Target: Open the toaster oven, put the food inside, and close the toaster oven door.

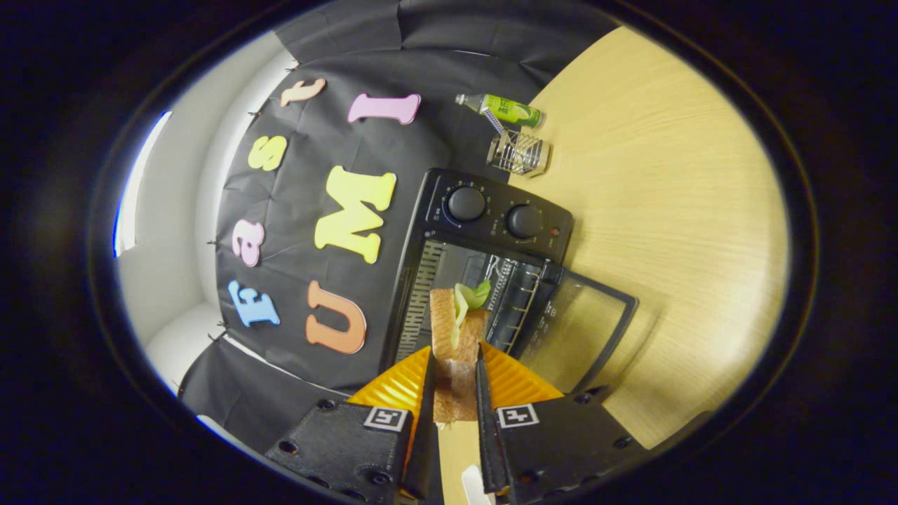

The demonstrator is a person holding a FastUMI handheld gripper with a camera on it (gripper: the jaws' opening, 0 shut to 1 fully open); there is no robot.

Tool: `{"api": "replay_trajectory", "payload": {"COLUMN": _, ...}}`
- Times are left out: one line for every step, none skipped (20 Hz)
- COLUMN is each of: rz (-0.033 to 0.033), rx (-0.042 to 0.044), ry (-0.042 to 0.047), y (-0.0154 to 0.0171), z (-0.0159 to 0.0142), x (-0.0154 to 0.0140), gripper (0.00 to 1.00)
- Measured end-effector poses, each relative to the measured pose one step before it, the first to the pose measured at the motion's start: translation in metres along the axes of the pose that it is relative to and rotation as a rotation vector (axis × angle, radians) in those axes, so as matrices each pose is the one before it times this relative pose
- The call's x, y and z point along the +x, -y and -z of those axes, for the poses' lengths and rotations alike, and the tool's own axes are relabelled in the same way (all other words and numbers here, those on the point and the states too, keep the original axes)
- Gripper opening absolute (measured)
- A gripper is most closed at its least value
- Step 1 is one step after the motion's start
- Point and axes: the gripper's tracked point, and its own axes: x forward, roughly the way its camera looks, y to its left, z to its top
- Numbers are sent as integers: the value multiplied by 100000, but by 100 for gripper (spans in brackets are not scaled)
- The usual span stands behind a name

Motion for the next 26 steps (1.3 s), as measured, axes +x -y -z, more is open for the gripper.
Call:
{"api": "replay_trajectory", "payload": {"rz": 1703, "rx": -1084, "ry": 746, "y": 237, "z": 223, "x": 637, "gripper": 33}}
{"api": "replay_trajectory", "payload": {"rz": 969, "rx": -766, "ry": -29, "y": 49, "z": 84, "x": 1198, "gripper": 33}}
{"api": "replay_trajectory", "payload": {"rz": 93, "rx": -1355, "ry": 126, "y": -417, "z": 70, "x": 1653, "gripper": 33}}
{"api": "replay_trajectory", "payload": {"rz": 659, "rx": -3128, "ry": -1111, "y": -303, "z": 415, "x": 1335, "gripper": 33}}
{"api": "replay_trajectory", "payload": {"rz": 212, "rx": -2861, "ry": -158, "y": -395, "z": 140, "x": 1087, "gripper": 33}}
{"api": "replay_trajectory", "payload": {"rz": 2017, "rx": -3043, "ry": 1186, "y": -4, "z": -163, "x": 1219, "gripper": 33}}
{"api": "replay_trajectory", "payload": {"rz": 633, "rx": -1264, "ry": 920, "y": -222, "z": -158, "x": 897, "gripper": 33}}
{"api": "replay_trajectory", "payload": {"rz": 893, "rx": -860, "ry": -764, "y": -130, "z": 117, "x": 835, "gripper": 33}}
{"api": "replay_trajectory", "payload": {"rz": 852, "rx": -268, "ry": 81, "y": -153, "z": -144, "x": 1032, "gripper": 33}}
{"api": "replay_trajectory", "payload": {"rz": 496, "rx": 472, "ry": 168, "y": -193, "z": -258, "x": 939, "gripper": 34}}
{"api": "replay_trajectory", "payload": {"rz": 298, "rx": -565, "ry": -360, "y": -132, "z": -73, "x": 772, "gripper": 34}}
{"api": "replay_trajectory", "payload": {"rz": 268, "rx": -1027, "ry": -128, "y": -73, "z": -43, "x": 545, "gripper": 34}}
{"api": "replay_trajectory", "payload": {"rz": 290, "rx": -1724, "ry": 249, "y": -45, "z": -137, "x": 575, "gripper": 34}}
{"api": "replay_trajectory", "payload": {"rz": 584, "rx": -1974, "ry": -229, "y": 135, "z": 104, "x": 419, "gripper": 33}}
{"api": "replay_trajectory", "payload": {"rz": 126, "rx": -1441, "ry": -557, "y": 2, "z": 285, "x": 313, "gripper": 34}}
{"api": "replay_trajectory", "payload": {"rz": -288, "rx": -1343, "ry": 927, "y": -13, "z": -78, "x": 120, "gripper": 35}}
{"api": "replay_trajectory", "payload": {"rz": -30, "rx": -720, "ry": 571, "y": 90, "z": -90, "x": 0, "gripper": 35}}
{"api": "replay_trajectory", "payload": {"rz": 146, "rx": -1651, "ry": 90, "y": 107, "z": -24, "x": 128, "gripper": 35}}
{"api": "replay_trajectory", "payload": {"rz": 962, "rx": -2962, "ry": -525, "y": 174, "z": 222, "x": 46, "gripper": 37}}
{"api": "replay_trajectory", "payload": {"rz": 1706, "rx": -3255, "ry": -1187, "y": 454, "z": 90, "x": 150, "gripper": 39}}
{"api": "replay_trajectory", "payload": {"rz": 2178, "rx": -3125, "ry": -2125, "y": 523, "z": 381, "x": 178, "gripper": 41}}
{"api": "replay_trajectory", "payload": {"rz": 1744, "rx": -2416, "ry": -2874, "y": 397, "z": 456, "x": 111, "gripper": 48}}
{"api": "replay_trajectory", "payload": {"rz": -1196, "rx": -2125, "ry": -2633, "y": -475, "z": 466, "x": -265, "gripper": 56}}
{"api": "replay_trajectory", "payload": {"rz": -1417, "rx": -3051, "ry": -5517, "y": -571, "z": 702, "x": 27, "gripper": 64}}
{"api": "replay_trajectory", "payload": {"rz": -1118, "rx": -5444, "ry": -4623, "y": -626, "z": 521, "x": -268, "gripper": 72}}
{"api": "replay_trajectory", "payload": {"rz": 151, "rx": -6446, "ry": -4011, "y": -231, "z": 706, "x": -40, "gripper": 80}}
